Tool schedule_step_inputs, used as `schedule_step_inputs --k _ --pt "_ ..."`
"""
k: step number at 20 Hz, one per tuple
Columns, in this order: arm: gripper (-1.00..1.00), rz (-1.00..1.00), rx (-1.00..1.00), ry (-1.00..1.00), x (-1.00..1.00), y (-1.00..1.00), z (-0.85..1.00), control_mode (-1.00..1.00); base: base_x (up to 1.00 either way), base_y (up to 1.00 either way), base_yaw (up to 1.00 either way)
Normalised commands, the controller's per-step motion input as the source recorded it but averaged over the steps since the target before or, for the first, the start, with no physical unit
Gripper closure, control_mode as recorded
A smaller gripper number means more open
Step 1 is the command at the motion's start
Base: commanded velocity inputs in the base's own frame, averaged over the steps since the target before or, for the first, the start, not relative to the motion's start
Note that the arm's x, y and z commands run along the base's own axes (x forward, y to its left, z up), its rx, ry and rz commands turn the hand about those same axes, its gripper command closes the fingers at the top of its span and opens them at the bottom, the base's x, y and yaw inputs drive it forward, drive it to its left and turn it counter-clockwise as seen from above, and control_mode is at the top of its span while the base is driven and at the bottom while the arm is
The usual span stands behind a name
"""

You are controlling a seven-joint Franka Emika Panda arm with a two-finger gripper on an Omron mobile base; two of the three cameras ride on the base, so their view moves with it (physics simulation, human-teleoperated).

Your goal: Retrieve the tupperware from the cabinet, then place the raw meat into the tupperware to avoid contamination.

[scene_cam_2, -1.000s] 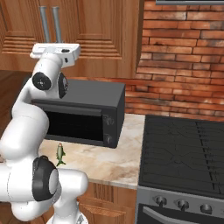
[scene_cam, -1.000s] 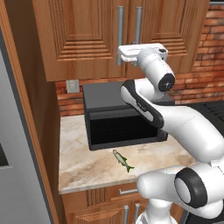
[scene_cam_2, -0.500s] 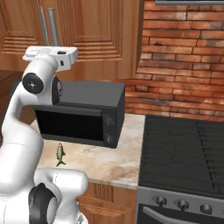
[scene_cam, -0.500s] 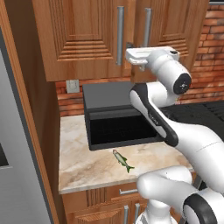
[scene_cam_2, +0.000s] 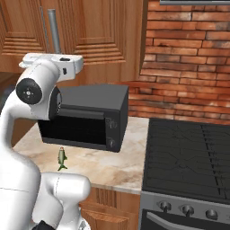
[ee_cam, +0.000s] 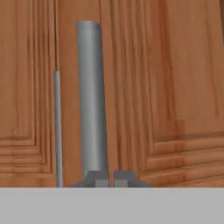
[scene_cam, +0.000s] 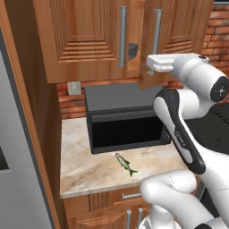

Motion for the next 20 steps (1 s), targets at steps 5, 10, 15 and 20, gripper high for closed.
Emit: schedule_step_inputs --k 5,10,15,20 --pt "1.0 0.0 0.0 0.01 -0.75 -0.52 0.0 -1.0 0.0 0.0 0.0" --pt "1.0 0.01 0.0 0.0 -0.71 -0.32 0.0 -1.0 0.0 0.0 0.0" --pt "1.0 0.05 -0.02 0.0 -0.55 0.09 0.0 -1.0 0.0 0.0 0.0" --pt "1.0 0.06 -0.06 0.0 -0.4 0.29 0.05 -1.0 0.0 0.0 0.0"
